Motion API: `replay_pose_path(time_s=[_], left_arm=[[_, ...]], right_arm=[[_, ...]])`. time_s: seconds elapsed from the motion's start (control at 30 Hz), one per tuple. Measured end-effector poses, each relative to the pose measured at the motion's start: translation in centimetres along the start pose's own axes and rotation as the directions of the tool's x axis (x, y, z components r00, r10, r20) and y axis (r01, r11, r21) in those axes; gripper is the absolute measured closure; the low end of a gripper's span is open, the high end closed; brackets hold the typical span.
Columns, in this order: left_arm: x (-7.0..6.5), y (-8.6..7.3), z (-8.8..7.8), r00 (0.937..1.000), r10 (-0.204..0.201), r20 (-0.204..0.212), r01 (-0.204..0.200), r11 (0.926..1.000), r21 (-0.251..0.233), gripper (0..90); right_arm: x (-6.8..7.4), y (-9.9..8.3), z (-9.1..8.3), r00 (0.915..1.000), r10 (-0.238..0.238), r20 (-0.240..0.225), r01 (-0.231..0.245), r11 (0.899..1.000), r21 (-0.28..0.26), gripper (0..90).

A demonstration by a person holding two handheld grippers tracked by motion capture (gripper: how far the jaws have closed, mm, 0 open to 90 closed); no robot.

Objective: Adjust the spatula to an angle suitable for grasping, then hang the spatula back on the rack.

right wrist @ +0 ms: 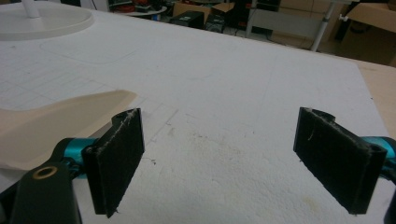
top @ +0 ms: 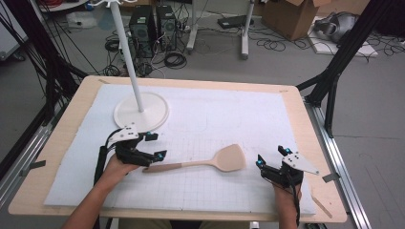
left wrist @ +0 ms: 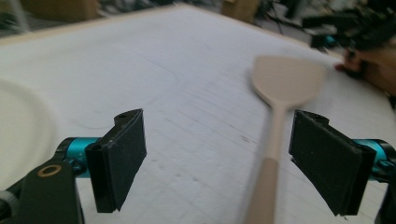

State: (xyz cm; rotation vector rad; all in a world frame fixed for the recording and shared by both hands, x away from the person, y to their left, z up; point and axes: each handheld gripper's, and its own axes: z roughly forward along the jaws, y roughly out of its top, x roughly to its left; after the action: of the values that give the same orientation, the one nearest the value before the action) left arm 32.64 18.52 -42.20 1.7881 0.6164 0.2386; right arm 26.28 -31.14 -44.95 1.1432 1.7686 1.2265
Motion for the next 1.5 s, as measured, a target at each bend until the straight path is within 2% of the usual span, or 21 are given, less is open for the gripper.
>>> replay_pose_path(time_s=[0.03, 0.1, 0.17, 0.23, 0.43, 0.57, 0.6, 0.63, 0.67, 0.7, 0.77, 0.93, 1.17, 1.33, 1.5], left_arm=[[0.2, -0.1, -0.5, 0.9997, -0.011, -0.021, 0.010, 0.9998, -0.018, 19.2], [0.4, -0.4, -1.6, 0.9977, -0.010, -0.067, 0.005, 0.9973, -0.073, 19.2], [0.6, -0.7, -2.6, 0.9926, -0.032, -0.117, 0.017, 0.9919, -0.126, 19.3], [0.7, -0.9, -3.1, 0.9859, -0.036, -0.163, 0.012, 0.9893, -0.146, 18.8], [1.3, -1.7, -4.6, 0.9707, -0.045, -0.236, -0.001, 0.9815, -0.192, 18.7], [1.4, -2.2, -5.4, 0.9492, -0.055, -0.310, 0.003, 0.9859, -0.167, 17.6], [1.4, -2.3, -5.8, 0.9404, -0.059, -0.335, 0.004, 0.9866, -0.163, 17.6], [1.5, -2.4, -6.0, 0.9336, -0.070, -0.351, 0.010, 0.9854, -0.170, 16.0], [1.6, -2.5, -6.2, 0.9294, -0.079, -0.361, 0.015, 0.9842, -0.177, 15.0], [1.6, -2.6, -6.5, 0.9276, -0.076, -0.366, 0.011, 0.9839, -0.178, 15.3], [1.7, -2.8, -6.9, 0.9300, -0.074, -0.360, 0.002, 0.9807, -0.196, 15.5], [1.5, -3.7, -7.3, 0.9230, -0.089, -0.374, 0.008, 0.9770, -0.213, 17.0], [1.8, -4.0, -7.7, 0.9129, -0.103, -0.395, 0.017, 0.9760, -0.217, 17.0], [1.8, -4.0, -7.8, 0.9126, -0.107, -0.394, 0.021, 0.9760, -0.217, 16.6], [2.2, -3.9, -7.8, 0.9085, -0.103, -0.405, 0.020, 0.9786, -0.205, 16.7]], right_arm=[[0.0, 0.0, 0.0, 1.0000, 0.001, 0.000, -0.001, 1.000, 0.003, 14.8], [0.0, 0.0, 0.0, 1.0000, 0.005, -0.002, -0.005, 1.000, 0.001, 14.8], [0.0, 0.0, 0.0, 1.0000, 0.009, 0.000, -0.009, 1.000, 0.001, 14.7], [0.0, 0.0, 0.0, 1.0000, 0.008, 0.001, -0.008, 1.000, 0.001, 14.8], [0.0, 0.0, 0.1, 1.0000, 0.003, 0.002, -0.003, 1.000, 0.006, 14.7], [-0.1, 0.0, 0.0, 0.9999, 0.012, 0.005, -0.012, 1.000, 0.003, 14.7], [-0.1, 0.0, 0.0, 0.9999, 0.012, 0.005, -0.012, 1.000, 0.003, 14.7], [-0.1, 0.0, 0.0, 0.9998, 0.017, 0.007, -0.017, 1.000, 0.004, 14.7], [-0.2, 0.0, 0.0, 0.9998, 0.018, 0.008, -0.018, 1.000, -0.003, 14.7], [-0.2, 0.0, 0.0, 0.9997, 0.024, 0.007, -0.024, 1.000, -0.002, 14.7], [-0.2, 0.0, 0.0, 0.9995, 0.031, 0.009, -0.031, 1.000, -0.003, 14.7], [-0.2, 0.0, 0.0, 0.9997, 0.024, 0.005, -0.024, 1.000, -0.001, 14.7], [-0.3, 0.0, 0.0, 0.9995, 0.032, 0.002, -0.032, 0.999, 0.003, 14.7], [-0.4, 0.0, -0.1, 0.9991, 0.042, 0.002, -0.042, 0.999, -0.008, 14.7], [-0.7, 0.0, -0.1, 0.9980, 0.063, -0.007, -0.063, 0.998, -0.013, 14.7]])
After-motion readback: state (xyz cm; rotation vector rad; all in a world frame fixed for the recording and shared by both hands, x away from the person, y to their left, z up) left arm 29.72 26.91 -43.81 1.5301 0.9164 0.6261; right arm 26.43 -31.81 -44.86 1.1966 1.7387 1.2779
